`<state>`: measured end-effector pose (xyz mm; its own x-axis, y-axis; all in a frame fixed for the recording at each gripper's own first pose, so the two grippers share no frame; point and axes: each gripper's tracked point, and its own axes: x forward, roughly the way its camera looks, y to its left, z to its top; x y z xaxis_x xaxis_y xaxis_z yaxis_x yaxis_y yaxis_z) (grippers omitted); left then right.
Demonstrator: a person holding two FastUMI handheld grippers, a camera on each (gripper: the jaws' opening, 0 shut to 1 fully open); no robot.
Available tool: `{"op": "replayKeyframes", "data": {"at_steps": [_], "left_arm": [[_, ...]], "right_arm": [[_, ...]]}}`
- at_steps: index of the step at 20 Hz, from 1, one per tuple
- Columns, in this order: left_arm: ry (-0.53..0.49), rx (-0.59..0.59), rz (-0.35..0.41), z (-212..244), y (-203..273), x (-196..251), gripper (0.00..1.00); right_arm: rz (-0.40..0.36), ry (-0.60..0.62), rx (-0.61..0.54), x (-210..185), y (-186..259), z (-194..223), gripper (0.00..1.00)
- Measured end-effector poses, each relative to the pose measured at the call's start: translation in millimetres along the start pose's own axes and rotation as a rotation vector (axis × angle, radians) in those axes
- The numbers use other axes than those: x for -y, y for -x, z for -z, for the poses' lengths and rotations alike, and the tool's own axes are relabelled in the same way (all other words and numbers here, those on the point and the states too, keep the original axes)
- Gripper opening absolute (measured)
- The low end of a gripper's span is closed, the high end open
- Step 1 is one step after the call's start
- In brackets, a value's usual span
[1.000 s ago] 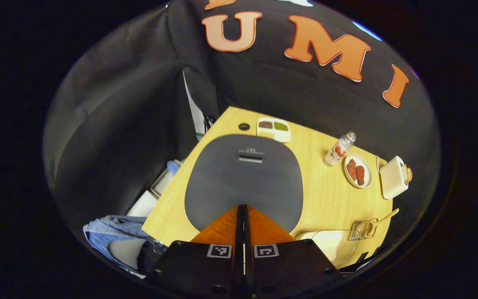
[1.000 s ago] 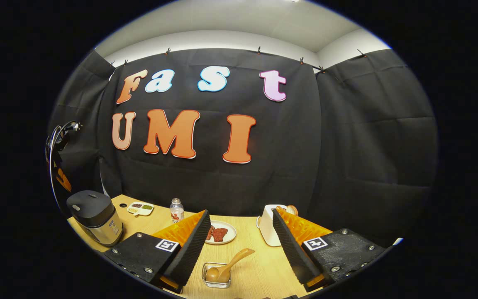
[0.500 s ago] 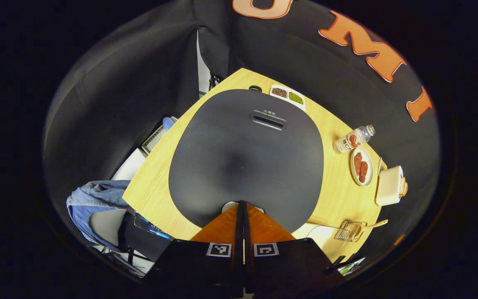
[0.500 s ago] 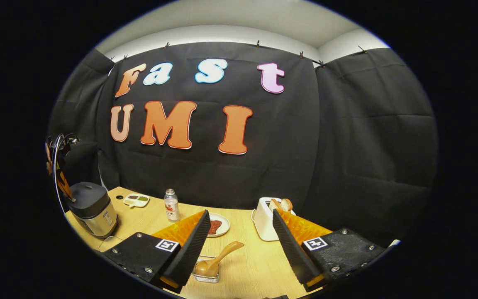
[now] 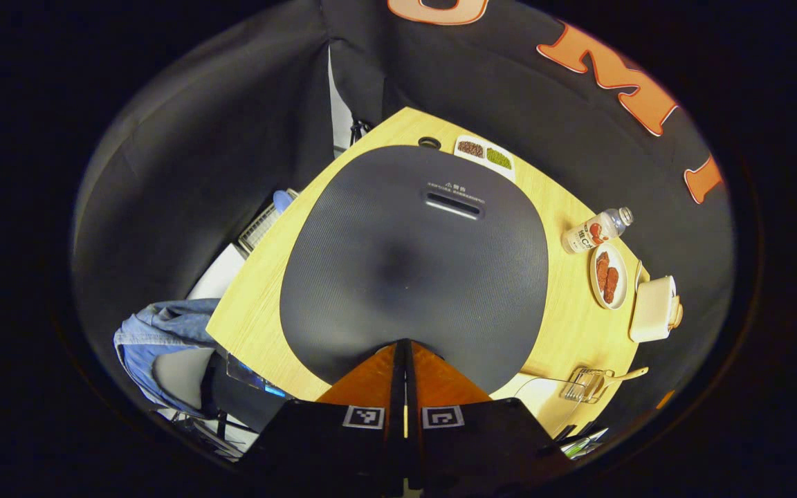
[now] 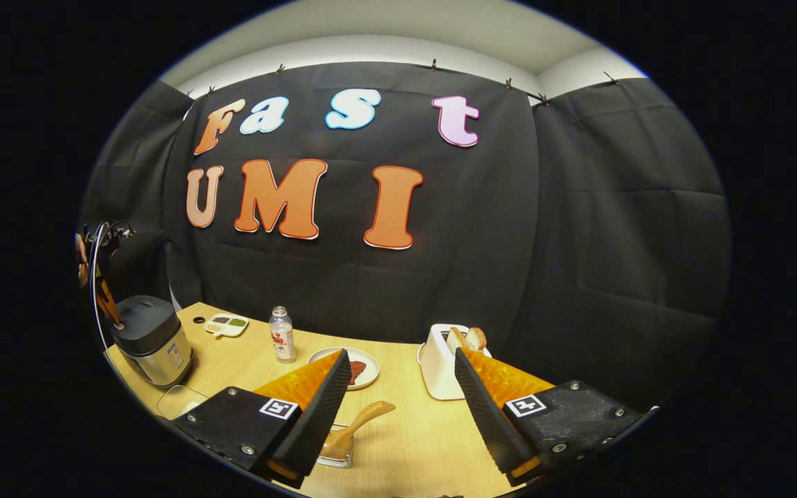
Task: Close the left gripper, press the button to open the rice cooker; take a wooden spoon from the chopstick holder with the right hand, scoop a spoonful of rice and pour it into the rice cooker, then put the wooden spoon back into the chopstick holder.
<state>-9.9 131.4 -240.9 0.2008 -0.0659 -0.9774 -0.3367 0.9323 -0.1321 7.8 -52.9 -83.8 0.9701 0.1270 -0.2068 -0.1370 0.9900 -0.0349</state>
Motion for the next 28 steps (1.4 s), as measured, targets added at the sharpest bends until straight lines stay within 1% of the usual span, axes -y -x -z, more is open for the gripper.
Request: {"op": "replayKeyframes", "data": {"at_steps": [1,2,3,4,6,7,8,9,11,12,13,17,18,19,20,21,22,25,26,27,28], "left_arm": [[-0.014,0.021,-0.002,1,-2,0,0.06],[-0.032,0.048,-0.004,1,0,1,0.11],[-0.055,0.084,-0.008,0,-3,0,0.02],[-0.072,0.13,-0.015,0,-1,1,0.07],[-0.054,0.23,-0.035,-1,4,2,0.06],[-0.051,0.282,-0.04,0,10,1,0.02],[-0.045,0.315,-0.044,-1,15,1,0.06],[-0.049,0.363,-0.045,-3,22,2,0.06],[-0.072,0.49,-0.05,-16,47,7,0.06],[-0.084,0.55,-0.061,-22,61,8,0.02],[-0.099,0.609,-0.064,-28,74,9,0.06],[-0.137,0.83,-0.079,-46,131,18,0.06],[-0.136,0.854,-0.074,-44,138,19,0.06],[-0.131,0.866,-0.084,-35,143,14,0.06],[-0.12,0.873,-0.103,-27,147,7,0.01],[-0.118,0.893,-0.099,-21,153,5,0.02],[-0.118,0.915,-0.102,-16,160,3,0.06],[-0.159,0.97,-0.127,-5,172,2,0.06],[-0.18,0.985,-0.138,-3,175,3,0.07],[-0.202,0.979,-0.17,3,171,-1,0.11],[-0.212,0.964,-0.182,11,165,-2,0.17]], "right_arm": [[-0.006,-0.006,-0.019,-3,-3,6,0.94],[-0.007,-0.019,-0.036,-6,-5,12,0.94],[-0.009,-0.038,-0.048,-8,-6,16,0.94],[-0.011,-0.06,-0.06,-11,-8,20,0.94],[-0.006,-0.095,-0.08,-17,-12,30,0.94],[0.0,-0.107,-0.094,-19,-15,36,0.94],[-0.001,-0.12,-0.111,-22,-18,42,0.94],[-0.01,-0.132,-0.131,-28,-20,49,0.94],[-0.018,-0.144,-0.165,-36,-26,60,0.94],[-0.023,-0.148,-0.178,-40,-29,65,0.94],[-0.026,-0.149,-0.193,-43,-32,70,0.94],[-0.027,-0.149,-0.255,-48,-46,90,0.94],[-0.03,-0.154,-0.27,-49,-47,94,0.94],[-0.032,-0.156,-0.283,-49,-49,99,0.97],[-0.035,-0.155,-0.291,-50,-53,104,0.94],[-0.031,-0.147,-0.3,-51,-57,110,0.93],[-0.023,-0.143,-0.318,-52,-63,117,0.94],[-0.003,-0.176,-0.37,-51,-74,136,0.92],[0.015,-0.176,-0.383,-48,-77,141,0.92],[0.023,-0.176,-0.395,-45,-79,148,0.92],[0.029,-0.186,-0.41,-44,-83,152,0.92]]}}
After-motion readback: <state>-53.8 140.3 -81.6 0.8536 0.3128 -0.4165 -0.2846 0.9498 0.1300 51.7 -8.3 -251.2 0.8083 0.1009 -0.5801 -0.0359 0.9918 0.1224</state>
